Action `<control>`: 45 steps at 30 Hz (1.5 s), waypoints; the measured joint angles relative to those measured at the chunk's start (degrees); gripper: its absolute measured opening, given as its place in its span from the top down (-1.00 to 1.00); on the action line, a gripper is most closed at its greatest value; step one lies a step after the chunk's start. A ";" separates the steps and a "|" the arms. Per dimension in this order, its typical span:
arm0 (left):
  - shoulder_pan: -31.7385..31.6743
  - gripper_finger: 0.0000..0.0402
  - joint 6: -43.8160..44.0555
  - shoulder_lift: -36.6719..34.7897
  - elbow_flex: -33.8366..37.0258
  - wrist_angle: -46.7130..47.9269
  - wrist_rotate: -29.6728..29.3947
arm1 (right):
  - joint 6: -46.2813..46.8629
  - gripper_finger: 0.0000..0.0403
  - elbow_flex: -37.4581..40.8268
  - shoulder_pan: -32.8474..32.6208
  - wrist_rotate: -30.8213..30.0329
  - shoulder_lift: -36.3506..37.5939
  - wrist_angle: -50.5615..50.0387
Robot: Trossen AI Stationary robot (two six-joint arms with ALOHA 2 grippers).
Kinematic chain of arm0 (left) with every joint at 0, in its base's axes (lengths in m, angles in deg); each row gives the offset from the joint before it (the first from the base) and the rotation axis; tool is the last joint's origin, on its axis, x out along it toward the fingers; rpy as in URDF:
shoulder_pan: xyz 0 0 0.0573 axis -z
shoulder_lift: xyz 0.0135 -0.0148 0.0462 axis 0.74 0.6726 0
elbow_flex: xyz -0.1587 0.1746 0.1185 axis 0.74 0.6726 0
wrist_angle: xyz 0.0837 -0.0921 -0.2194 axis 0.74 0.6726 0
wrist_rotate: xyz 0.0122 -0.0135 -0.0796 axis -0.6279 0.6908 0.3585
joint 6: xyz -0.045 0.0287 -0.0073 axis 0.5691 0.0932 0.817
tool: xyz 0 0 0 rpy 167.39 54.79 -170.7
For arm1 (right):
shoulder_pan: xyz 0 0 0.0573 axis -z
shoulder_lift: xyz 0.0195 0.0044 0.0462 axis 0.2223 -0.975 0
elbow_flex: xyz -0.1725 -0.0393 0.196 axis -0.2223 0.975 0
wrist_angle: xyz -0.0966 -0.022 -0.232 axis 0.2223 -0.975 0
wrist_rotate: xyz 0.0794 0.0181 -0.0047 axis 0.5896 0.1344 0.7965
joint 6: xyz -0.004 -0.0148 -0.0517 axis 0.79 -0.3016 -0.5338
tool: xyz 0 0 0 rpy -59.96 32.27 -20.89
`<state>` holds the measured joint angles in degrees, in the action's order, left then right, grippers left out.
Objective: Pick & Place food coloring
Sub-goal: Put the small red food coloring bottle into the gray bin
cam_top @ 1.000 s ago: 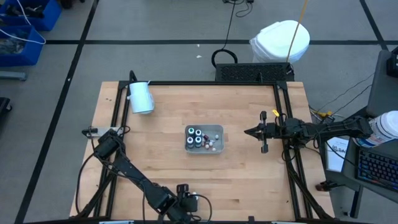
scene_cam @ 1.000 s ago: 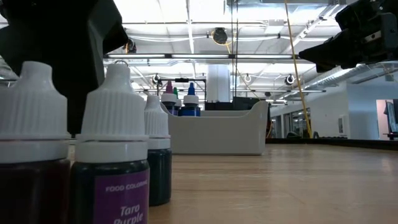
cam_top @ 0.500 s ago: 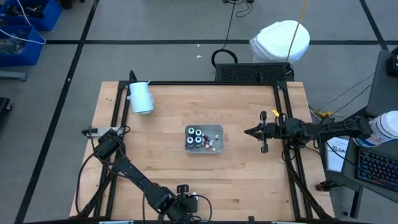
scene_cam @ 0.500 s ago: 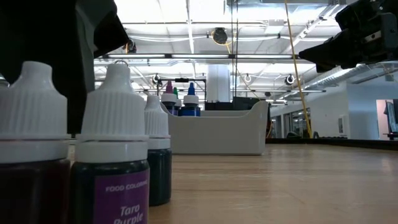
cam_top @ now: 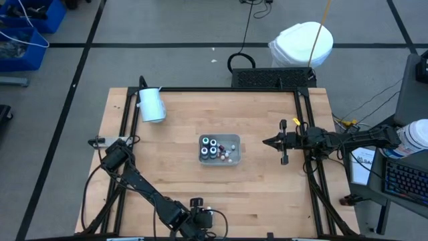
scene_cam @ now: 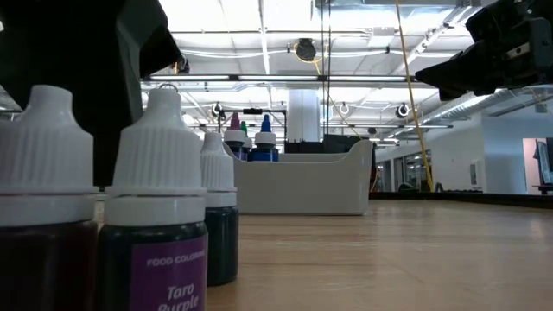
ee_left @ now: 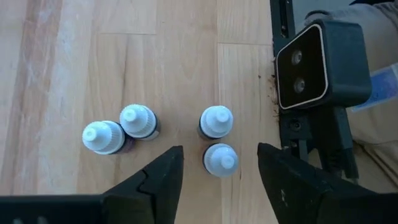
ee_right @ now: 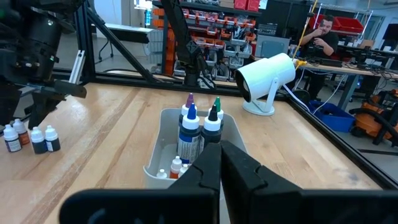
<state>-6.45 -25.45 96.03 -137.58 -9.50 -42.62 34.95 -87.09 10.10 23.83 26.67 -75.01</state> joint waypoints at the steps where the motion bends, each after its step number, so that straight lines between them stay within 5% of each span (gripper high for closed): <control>1: 0.00 -0.06 0.24 0.00 0.36 -0.60 -0.02 | 0.00 1.00 0.00 0.00 -0.02 0.00 0.00; 19: -0.04 -0.06 -0.53 0.97 1.77 -2.92 0.22 | 0.00 1.00 0.00 0.00 -0.02 -0.02 0.01; 33: -0.80 0.40 -0.38 1.86 1.75 -3.50 3.73 | -0.01 1.00 0.00 0.00 -0.11 -0.02 0.00; 45: -1.29 0.51 -0.85 1.86 1.74 -3.93 6.57 | 0.00 1.00 0.00 0.01 -0.15 -0.02 0.00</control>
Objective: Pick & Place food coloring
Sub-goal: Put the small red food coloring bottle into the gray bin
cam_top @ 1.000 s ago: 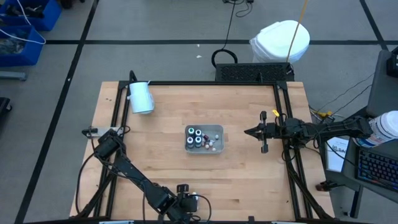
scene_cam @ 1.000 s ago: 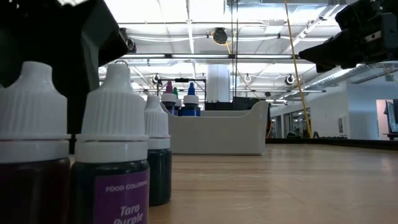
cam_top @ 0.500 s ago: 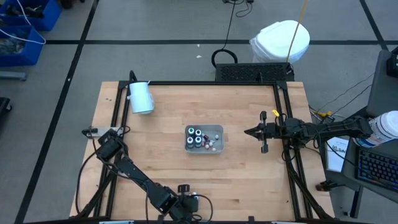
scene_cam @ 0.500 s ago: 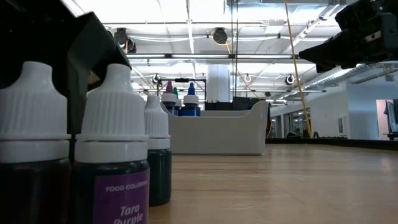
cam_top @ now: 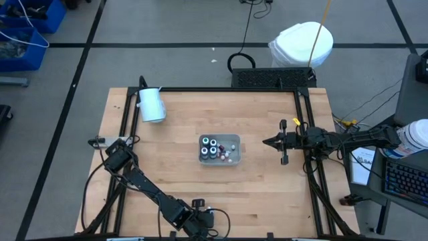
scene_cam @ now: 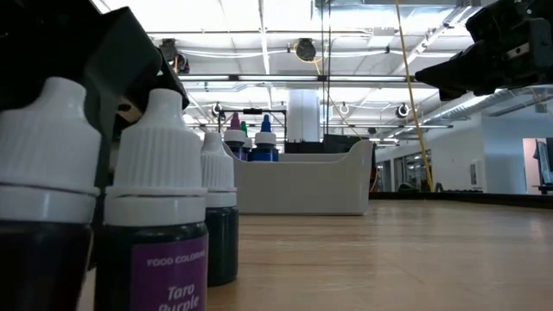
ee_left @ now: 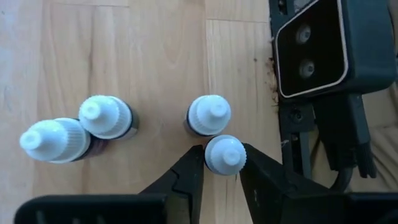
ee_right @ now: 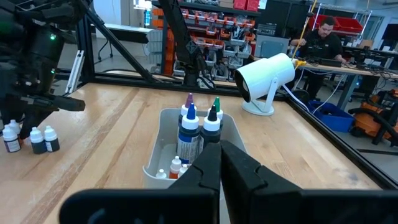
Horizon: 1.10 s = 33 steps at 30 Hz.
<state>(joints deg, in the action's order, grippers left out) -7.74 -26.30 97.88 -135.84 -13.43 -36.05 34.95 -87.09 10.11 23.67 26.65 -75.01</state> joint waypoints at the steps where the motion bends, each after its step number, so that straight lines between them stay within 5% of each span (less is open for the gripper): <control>1: 0.00 0.51 -0.39 -0.02 -0.01 -0.08 0.14 | -0.01 1.00 0.00 -0.01 0.00 0.00 0.00; 10: 0.26 0.51 -3.23 -7.74 -0.01 1.88 -0.49 | 0.00 1.00 0.00 -0.01 -0.02 0.00 0.00; 18: -3.82 0.52 -9.01 -20.68 -0.05 7.29 -9.98 | 0.00 1.00 0.00 -0.01 -0.02 0.00 0.02; 26: -18.24 0.52 -22.11 -25.64 -1.14 8.32 -7.49 | 0.00 1.00 0.00 -0.01 -0.02 0.00 0.04; 33: -32.68 0.52 -33.34 -18.55 -7.93 8.66 0.28 | -0.36 1.00 -0.02 0.00 -0.02 0.01 -0.30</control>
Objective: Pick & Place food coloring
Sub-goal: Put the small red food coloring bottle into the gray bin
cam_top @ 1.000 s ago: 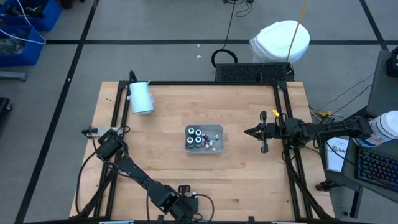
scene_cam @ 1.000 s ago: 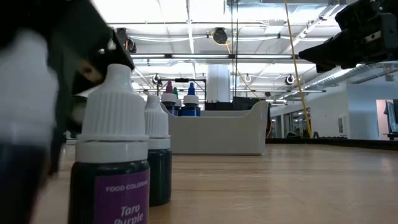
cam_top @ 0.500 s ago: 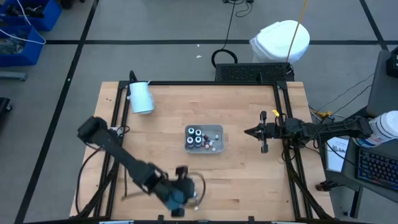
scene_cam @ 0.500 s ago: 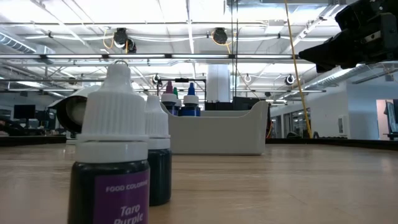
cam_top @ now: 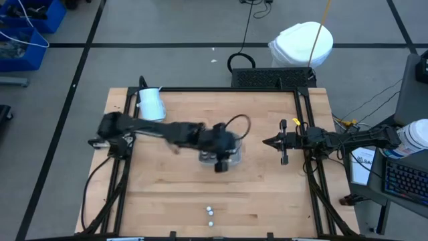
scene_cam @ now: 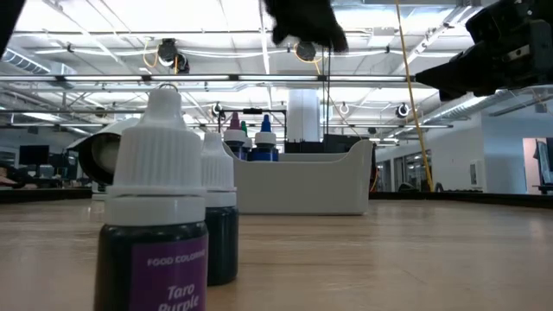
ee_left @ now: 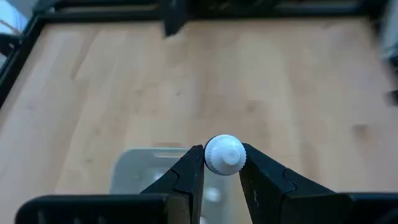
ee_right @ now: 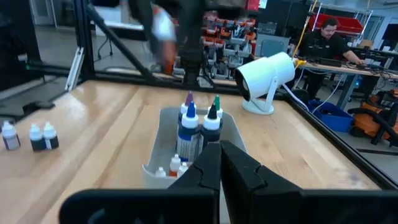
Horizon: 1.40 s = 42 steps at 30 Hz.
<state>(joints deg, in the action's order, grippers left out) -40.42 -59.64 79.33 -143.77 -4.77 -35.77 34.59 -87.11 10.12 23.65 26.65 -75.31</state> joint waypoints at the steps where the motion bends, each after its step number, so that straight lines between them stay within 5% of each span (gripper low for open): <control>1: -1.25 0.52 -1.19 1.74 -0.77 0.46 0.61 | -0.36 1.00 0.00 0.01 0.00 -0.03 -0.32; 7: -3.45 0.52 -4.82 10.06 -2.95 5.10 -1.45 | -0.91 1.00 0.00 -0.01 0.00 -0.14 -1.39; 23: -2.03 0.52 19.22 15.84 -3.05 4.40 -16.19 | -0.97 1.00 0.00 0.01 -0.02 -0.27 -2.61; 42: -1.59 0.52 15.00 15.75 -0.12 5.83 -17.19 | -0.76 1.00 0.00 -0.01 -0.02 -0.27 -2.32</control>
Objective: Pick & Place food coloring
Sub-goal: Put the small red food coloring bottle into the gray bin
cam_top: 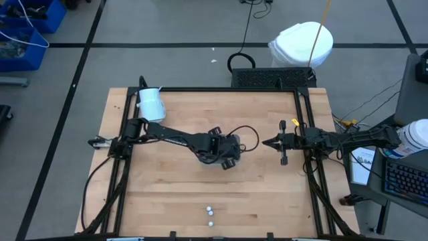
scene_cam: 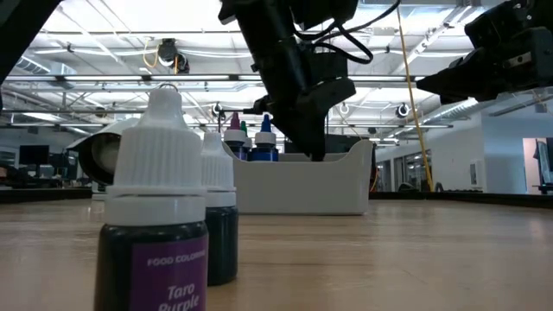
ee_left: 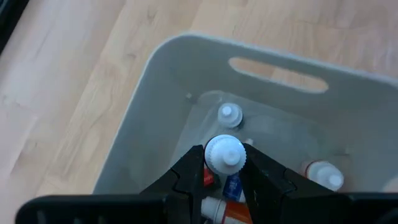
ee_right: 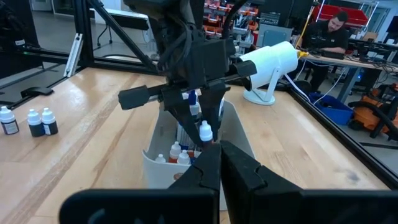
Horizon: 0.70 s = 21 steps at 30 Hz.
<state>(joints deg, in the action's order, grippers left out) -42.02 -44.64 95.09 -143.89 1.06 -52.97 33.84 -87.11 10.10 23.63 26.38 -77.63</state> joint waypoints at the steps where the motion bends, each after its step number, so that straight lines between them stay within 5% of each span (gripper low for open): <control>1: -0.05 0.52 -0.05 0.00 0.19 -0.66 0.00 | 0.00 1.00 0.00 0.02 0.00 -0.02 0.00; 21: -2.27 0.52 -5.75 0.00 6.75 -12.00 3.58 | -0.09 1.00 0.00 0.02 0.02 -0.02 -0.07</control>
<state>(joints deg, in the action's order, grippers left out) -44.29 -50.39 95.09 -137.14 -10.95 -49.39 33.75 -87.11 10.12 23.65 26.36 -77.70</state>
